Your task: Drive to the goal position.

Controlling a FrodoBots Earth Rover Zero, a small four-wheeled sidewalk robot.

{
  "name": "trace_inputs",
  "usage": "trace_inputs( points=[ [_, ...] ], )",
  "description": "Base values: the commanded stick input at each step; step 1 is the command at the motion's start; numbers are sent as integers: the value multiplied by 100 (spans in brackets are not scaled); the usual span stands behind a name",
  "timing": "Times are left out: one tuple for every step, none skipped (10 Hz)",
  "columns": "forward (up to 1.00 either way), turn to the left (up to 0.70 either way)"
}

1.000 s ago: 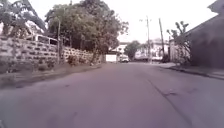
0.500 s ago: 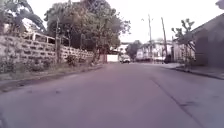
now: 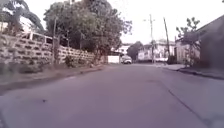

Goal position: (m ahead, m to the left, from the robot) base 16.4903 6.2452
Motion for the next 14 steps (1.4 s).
trace_inputs(
  points=[
    [100,-10],
    [100,-40],
    [100,-27],
    [100,-10],
    [100,0],
    [100,0],
    [100,0],
    [100,0],
    [100,0],
    [100,0],
    [100,0],
    [100,0],
    [100,0],
    [100,0]
  ],
)
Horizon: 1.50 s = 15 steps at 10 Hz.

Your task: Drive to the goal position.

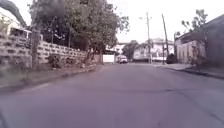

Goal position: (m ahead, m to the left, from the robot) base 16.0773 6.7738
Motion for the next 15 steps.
trace_inputs(
  points=[
    [100,0],
    [100,0],
    [100,0],
    [100,-30],
    [100,-40],
    [100,-34],
    [100,-20],
    [100,-7],
    [100,0],
    [100,0],
    [100,0],
    [100,0],
    [100,0],
    [100,0],
    [100,0]
  ],
)
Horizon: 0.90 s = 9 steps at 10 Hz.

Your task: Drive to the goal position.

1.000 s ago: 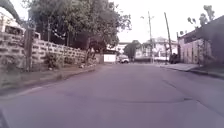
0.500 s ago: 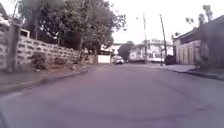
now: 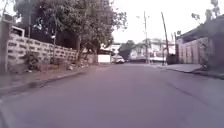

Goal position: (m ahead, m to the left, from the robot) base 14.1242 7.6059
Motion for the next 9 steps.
trace_inputs(
  points=[
    [100,0],
    [100,0],
    [100,0],
    [100,0],
    [100,0],
    [100,-14],
    [100,-37],
    [100,-39],
    [100,-40]
  ],
)
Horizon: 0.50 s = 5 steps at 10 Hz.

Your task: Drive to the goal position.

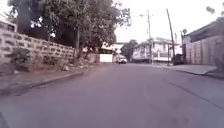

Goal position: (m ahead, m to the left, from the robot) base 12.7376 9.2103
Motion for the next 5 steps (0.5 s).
trace_inputs(
  points=[
    [100,-40],
    [100,0],
    [100,0],
    [100,0],
    [100,0]
  ],
)
